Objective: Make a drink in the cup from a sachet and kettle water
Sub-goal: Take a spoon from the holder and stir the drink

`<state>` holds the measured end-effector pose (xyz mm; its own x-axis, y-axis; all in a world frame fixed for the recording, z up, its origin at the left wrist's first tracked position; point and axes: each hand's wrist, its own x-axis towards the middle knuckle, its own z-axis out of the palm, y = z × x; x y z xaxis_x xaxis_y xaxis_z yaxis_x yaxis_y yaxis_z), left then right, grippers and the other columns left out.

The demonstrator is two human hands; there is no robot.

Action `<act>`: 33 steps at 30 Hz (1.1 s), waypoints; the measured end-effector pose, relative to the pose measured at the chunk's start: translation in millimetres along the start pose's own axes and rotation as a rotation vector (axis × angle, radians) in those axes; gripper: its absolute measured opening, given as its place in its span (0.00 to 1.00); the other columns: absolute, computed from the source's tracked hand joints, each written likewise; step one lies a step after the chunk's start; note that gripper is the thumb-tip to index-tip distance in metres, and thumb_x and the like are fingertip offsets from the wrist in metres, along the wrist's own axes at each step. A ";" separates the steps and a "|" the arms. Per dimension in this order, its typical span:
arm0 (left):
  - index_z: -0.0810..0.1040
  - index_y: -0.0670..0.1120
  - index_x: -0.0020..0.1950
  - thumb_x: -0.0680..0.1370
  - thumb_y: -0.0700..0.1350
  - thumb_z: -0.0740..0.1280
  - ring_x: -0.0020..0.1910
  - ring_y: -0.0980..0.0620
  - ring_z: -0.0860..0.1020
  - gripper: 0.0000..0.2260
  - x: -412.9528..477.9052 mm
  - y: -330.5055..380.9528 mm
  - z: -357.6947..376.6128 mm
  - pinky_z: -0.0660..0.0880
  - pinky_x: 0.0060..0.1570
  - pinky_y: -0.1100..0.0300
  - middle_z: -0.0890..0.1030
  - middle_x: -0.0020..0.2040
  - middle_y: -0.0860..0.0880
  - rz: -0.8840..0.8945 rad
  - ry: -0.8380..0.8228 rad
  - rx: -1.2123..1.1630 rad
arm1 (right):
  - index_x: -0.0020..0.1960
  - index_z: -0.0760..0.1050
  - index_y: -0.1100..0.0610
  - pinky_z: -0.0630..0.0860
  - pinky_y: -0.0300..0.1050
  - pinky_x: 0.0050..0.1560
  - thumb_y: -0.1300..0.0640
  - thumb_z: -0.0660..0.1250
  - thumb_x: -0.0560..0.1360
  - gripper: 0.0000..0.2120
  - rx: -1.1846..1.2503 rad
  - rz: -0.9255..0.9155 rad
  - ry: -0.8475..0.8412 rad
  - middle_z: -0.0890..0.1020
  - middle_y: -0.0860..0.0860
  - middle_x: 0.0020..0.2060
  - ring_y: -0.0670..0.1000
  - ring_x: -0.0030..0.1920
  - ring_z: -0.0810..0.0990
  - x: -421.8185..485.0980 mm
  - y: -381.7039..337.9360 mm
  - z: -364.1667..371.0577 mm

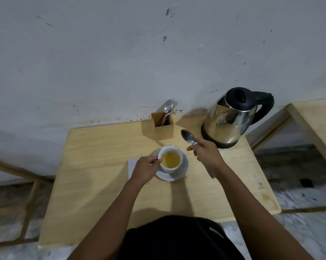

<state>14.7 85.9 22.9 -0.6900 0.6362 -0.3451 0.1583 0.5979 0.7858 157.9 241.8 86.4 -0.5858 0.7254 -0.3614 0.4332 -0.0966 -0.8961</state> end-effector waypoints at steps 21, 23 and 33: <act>0.83 0.45 0.54 0.77 0.48 0.65 0.45 0.52 0.78 0.11 -5.0 -4.7 8.8 0.72 0.38 0.62 0.83 0.49 0.48 -0.027 0.065 -0.055 | 0.58 0.77 0.46 0.69 0.40 0.32 0.58 0.58 0.82 0.12 -0.173 -0.052 -0.031 0.79 0.50 0.31 0.40 0.25 0.73 -43.8 41.9 0.3; 0.83 0.45 0.54 0.77 0.49 0.65 0.41 0.53 0.77 0.12 -4.9 -4.5 8.8 0.73 0.37 0.58 0.82 0.48 0.49 -0.042 0.067 -0.053 | 0.55 0.79 0.53 0.69 0.42 0.37 0.58 0.58 0.81 0.12 -0.305 -0.061 -0.033 0.76 0.46 0.30 0.42 0.30 0.73 -42.1 45.0 1.1; 0.83 0.42 0.52 0.78 0.47 0.65 0.40 0.52 0.77 0.11 -4.6 -2.5 9.7 0.71 0.37 0.58 0.79 0.40 0.50 -0.020 0.060 -0.069 | 0.61 0.76 0.50 0.72 0.46 0.42 0.53 0.55 0.81 0.15 -0.829 -0.101 -0.123 0.82 0.52 0.49 0.56 0.48 0.78 -45.5 35.6 3.0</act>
<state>24.3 86.2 17.6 -0.7337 0.5930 -0.3318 0.0960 0.5739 0.8133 197.8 203.3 70.2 -0.6988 0.6193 -0.3580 0.7087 0.5314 -0.4640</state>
